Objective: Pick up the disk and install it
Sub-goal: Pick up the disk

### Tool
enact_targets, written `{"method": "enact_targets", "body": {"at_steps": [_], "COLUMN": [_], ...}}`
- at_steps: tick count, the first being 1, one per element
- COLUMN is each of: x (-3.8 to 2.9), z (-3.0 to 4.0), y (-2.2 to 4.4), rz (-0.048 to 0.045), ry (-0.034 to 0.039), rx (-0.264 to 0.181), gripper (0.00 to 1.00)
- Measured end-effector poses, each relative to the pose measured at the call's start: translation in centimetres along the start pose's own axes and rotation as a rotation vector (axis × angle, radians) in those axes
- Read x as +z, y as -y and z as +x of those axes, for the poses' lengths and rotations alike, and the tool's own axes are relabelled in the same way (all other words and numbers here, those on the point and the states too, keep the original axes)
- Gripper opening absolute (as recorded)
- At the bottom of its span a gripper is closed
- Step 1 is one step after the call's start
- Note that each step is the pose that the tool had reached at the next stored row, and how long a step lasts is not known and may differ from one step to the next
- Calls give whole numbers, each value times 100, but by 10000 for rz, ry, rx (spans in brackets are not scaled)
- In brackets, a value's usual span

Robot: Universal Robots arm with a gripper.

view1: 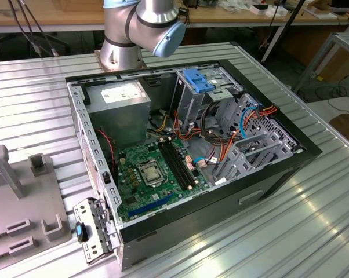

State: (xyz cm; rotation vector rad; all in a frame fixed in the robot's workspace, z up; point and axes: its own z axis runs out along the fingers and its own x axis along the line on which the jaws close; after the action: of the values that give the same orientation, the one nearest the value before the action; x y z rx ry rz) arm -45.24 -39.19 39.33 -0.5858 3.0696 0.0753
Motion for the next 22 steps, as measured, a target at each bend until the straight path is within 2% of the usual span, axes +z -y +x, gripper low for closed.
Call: {"method": "enact_targets", "body": {"at_steps": [22], "x": [0], "z": [2], "y": [-1], "rz": [-113], "ry": [-205], "rx": [-4624], "gripper": [11]}}
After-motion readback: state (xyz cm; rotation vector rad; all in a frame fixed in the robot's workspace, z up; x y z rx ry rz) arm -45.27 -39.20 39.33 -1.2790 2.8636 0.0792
